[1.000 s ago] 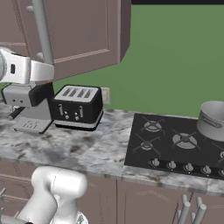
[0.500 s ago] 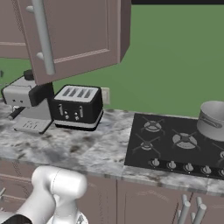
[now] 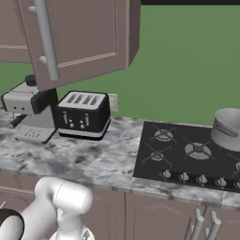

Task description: Open the cabinet and move the ladle to the pot. Then close the cabinet.

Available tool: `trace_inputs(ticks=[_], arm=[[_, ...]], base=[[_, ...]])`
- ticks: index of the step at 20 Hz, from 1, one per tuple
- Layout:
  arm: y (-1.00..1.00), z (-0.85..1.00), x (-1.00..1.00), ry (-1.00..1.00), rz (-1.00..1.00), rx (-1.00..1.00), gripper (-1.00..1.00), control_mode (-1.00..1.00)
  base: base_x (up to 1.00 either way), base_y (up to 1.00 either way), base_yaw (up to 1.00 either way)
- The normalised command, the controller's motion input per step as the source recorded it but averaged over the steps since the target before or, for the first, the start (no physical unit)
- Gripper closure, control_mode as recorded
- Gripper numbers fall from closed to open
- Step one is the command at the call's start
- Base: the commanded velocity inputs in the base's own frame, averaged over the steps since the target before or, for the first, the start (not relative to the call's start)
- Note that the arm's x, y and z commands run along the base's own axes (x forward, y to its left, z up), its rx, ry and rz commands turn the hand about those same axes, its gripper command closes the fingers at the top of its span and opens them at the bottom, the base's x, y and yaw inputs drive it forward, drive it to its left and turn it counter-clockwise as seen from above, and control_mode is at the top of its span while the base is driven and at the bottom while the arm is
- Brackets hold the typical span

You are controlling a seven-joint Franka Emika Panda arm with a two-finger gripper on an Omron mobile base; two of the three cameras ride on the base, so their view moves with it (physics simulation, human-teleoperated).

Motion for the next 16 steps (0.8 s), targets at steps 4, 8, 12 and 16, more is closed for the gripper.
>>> trace_inputs(ticks=[4,8,12,16], arm=[[0.27,-0.33,0.78,-0.06,-0.20,-0.09,-1.00,-1.00],[0.13,-0.18,0.76,-0.02,-0.18,-0.06,-1.00,-1.00],[0.00,-0.01,0.62,0.00,-0.16,-0.03,-1.00,-1.00],[0.00,0.00,0.61,0.00,-0.14,-0.01,-1.00,-1.00]], base=[[0.00,0.00,0.00],[0.00,0.00,0.00],[0.00,0.00,0.00],[0.00,0.00,0.00]])
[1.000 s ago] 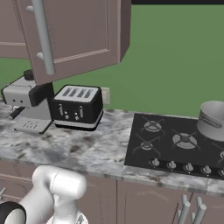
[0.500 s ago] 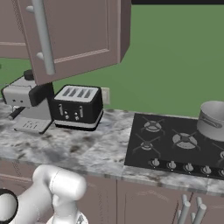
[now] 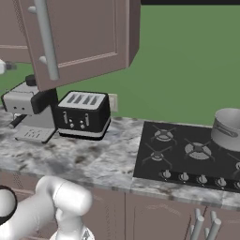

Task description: Open the cabinet and move the ladle to the pot. Then close the cabinet.

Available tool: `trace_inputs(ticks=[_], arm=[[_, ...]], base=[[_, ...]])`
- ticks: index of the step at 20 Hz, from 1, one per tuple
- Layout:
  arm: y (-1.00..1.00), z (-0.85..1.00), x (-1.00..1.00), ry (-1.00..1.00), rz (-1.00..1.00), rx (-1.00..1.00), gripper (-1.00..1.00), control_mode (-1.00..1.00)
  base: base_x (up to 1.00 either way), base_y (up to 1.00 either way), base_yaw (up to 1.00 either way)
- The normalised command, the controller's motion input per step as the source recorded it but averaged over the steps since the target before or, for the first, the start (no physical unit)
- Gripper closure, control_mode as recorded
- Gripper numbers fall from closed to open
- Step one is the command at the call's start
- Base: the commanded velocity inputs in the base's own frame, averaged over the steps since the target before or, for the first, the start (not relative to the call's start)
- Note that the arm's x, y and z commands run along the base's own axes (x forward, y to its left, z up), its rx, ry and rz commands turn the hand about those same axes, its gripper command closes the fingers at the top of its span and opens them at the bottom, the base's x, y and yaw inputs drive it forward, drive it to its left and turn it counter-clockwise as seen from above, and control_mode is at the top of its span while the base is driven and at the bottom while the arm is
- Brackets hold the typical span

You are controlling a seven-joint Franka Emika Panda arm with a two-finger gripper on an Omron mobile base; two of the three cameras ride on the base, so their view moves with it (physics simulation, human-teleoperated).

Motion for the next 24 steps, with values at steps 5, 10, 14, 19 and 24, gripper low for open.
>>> trace_inputs(ticks=[5,10,14,19,24], arm=[[-0.06,0.00,0.63,0.00,-0.11,0.00,-1.00,-1.00],[-0.30,0.00,0.39,0.00,-0.05,0.00,-1.00,-1.00],[-0.41,0.00,0.20,0.00,-0.02,0.00,-1.00,-1.00],[-0.48,0.00,0.03,-0.01,-0.02,-0.02,-1.00,-1.00],[-0.50,0.00,0.00,-0.03,-0.02,-0.04,-1.00,-1.00]], base=[[0.00,0.00,0.00],[0.00,0.00,0.00],[0.00,0.00,0.00],[0.00,0.00,0.00],[0.00,0.00,0.00]])
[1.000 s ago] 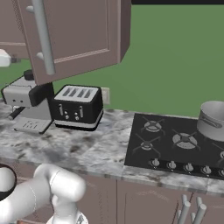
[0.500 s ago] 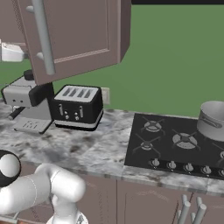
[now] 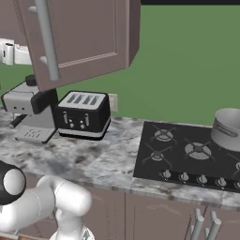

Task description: Open the cabinet and move the ladle to the pot. Then close the cabinet.

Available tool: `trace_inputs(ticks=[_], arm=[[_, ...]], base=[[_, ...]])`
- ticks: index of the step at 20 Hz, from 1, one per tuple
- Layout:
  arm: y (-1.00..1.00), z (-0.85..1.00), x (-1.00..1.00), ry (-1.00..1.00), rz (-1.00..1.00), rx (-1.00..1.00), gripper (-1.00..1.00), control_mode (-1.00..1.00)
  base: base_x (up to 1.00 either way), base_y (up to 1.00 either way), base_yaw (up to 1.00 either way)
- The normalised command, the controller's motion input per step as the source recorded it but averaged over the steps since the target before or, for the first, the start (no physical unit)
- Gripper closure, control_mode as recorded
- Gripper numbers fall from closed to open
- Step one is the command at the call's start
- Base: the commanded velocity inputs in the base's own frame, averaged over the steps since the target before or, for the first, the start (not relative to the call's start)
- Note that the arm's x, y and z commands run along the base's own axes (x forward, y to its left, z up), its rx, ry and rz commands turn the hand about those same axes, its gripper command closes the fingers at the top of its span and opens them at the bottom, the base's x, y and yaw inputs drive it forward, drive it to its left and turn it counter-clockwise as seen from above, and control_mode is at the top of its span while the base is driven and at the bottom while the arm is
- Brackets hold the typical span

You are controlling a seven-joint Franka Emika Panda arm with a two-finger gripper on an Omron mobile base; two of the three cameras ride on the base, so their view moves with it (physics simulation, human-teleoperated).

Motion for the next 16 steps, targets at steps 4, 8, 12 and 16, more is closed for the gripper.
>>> trace_inputs(ticks=[4,8,12,16], arm=[[-0.59,0.00,-0.16,-0.05,-0.04,-0.06,-1.00,-1.00],[-0.70,0.00,-0.74,-0.06,-0.09,-0.06,-1.00,-1.00],[-0.87,0.01,-0.91,-0.04,-0.11,-0.06,-1.00,-1.00],[-0.85,0.02,-0.61,-0.01,-0.10,-0.04,-1.00,-1.00]], base=[[0.00,0.00,0.00],[0.00,0.00,0.00],[0.00,0.00,0.00],[0.00,0.00,0.00]])
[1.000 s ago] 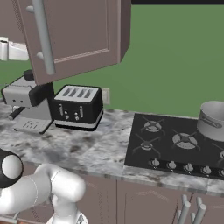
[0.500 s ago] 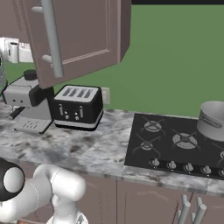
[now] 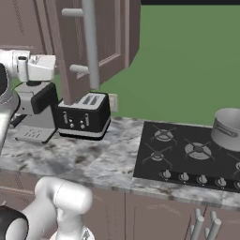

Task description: Open the cabinet and move the ladle to the pot. Then close the cabinet.

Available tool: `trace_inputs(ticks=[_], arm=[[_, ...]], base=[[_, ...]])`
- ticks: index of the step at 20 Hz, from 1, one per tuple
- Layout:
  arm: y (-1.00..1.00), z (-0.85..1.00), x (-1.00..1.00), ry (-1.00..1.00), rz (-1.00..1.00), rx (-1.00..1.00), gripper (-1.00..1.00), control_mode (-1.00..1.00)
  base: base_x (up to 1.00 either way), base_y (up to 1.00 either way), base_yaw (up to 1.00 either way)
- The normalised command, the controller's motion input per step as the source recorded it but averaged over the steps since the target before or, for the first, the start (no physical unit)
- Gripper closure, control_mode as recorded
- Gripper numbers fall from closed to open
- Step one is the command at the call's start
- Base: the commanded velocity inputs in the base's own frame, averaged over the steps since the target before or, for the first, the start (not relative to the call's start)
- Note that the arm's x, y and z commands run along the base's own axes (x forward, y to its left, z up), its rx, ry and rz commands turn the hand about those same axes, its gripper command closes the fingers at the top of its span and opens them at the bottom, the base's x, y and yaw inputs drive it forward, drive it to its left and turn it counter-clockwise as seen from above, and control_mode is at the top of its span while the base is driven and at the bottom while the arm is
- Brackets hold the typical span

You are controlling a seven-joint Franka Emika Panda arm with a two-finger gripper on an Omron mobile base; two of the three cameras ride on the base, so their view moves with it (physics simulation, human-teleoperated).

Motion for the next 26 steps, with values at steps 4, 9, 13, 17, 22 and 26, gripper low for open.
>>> trace_inputs(ticks=[4,9,13,17,22,26], arm=[[-0.74,0.03,-0.08,0.00,-0.02,-0.01,-1.00,-1.00],[-0.61,0.02,0.00,0.00,0.00,0.00,-1.00,-1.00],[-0.31,0.06,0.00,0.00,0.00,0.02,-1.00,-1.00],[0.07,0.16,0.00,0.01,0.05,0.12,-1.00,-1.00],[0.61,0.31,0.01,0.23,0.33,0.27,-1.00,-1.00],[0.72,0.19,0.04,0.26,0.55,0.23,-1.00,-1.00]], base=[[0.00,0.00,0.00],[0.00,0.00,0.00],[0.00,0.00,0.00],[0.00,0.00,0.00],[0.00,0.00,0.00],[0.00,0.00,0.00]])
